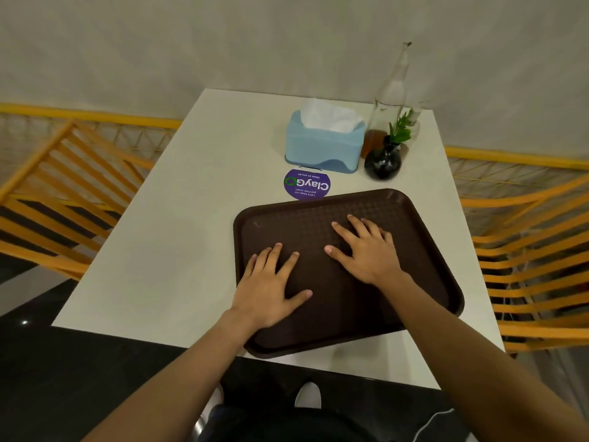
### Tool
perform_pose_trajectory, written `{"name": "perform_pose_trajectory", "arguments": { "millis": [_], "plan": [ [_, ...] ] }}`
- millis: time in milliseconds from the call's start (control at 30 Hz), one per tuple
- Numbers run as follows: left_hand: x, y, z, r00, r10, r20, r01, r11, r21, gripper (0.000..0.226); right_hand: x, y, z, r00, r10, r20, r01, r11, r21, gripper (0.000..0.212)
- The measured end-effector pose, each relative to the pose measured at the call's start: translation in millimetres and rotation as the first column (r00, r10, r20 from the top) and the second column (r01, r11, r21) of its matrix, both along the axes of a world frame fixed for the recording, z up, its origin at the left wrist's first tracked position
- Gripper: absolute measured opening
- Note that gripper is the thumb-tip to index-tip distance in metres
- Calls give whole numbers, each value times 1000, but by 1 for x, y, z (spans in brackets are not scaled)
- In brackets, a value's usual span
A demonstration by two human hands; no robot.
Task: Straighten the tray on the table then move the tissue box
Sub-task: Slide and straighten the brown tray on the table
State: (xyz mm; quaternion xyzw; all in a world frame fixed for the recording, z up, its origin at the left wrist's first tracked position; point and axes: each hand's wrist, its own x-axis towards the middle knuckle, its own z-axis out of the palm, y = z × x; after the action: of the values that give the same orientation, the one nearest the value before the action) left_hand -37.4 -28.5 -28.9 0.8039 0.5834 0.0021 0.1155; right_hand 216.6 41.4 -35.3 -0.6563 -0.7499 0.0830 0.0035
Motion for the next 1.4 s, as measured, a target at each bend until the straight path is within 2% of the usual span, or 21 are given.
{"name": "perform_pose_trajectory", "arguments": {
  "millis": [267, 500, 567, 667, 733, 867, 1000, 1200, 1400],
  "plan": [
    [-22, -12, 8, 995, 100, 6, -101, 992, 72, 62, -50, -5, -2, 991, -130, 12, 130, 991, 22, 81],
    [-60, -5, 7, 979, 197, -48, -195, 980, 38, 81, -95, -2, 10, 990, -109, 89, 110, 994, -5, 76],
    [-76, -2, 5, 978, 202, -58, -200, 979, 31, 86, -102, 3, 14, 995, -90, 49, 91, 996, -9, 70],
    [-102, 4, 1, 983, 179, -50, -178, 984, 16, 90, -111, 17, 21, 996, -74, -50, 76, 997, 32, 54],
    [-119, 10, -1, 988, 150, -35, -150, 989, 11, 91, -117, 27, 25, 996, -70, -63, 75, 995, 73, 48],
    [-147, 26, -4, 997, 75, -13, -75, 997, -2, 92, -128, 45, 30, 996, -87, -9, 87, 992, 88, 52],
    [-170, 47, -5, 1000, 26, 4, -26, 999, -35, 88, -137, 55, 30, 995, -86, 56, 84, 996, 42, 50],
    [-191, 57, -5, 995, 102, -20, -100, 991, 85, 67, -150, 54, 32, 986, -153, 74, 149, 988, 48, 52],
    [-218, 72, -3, 988, 150, 39, -153, 985, 82, 63, -168, 40, 24, 977, -207, 46, 202, 975, 87, 54]
  ]
}}
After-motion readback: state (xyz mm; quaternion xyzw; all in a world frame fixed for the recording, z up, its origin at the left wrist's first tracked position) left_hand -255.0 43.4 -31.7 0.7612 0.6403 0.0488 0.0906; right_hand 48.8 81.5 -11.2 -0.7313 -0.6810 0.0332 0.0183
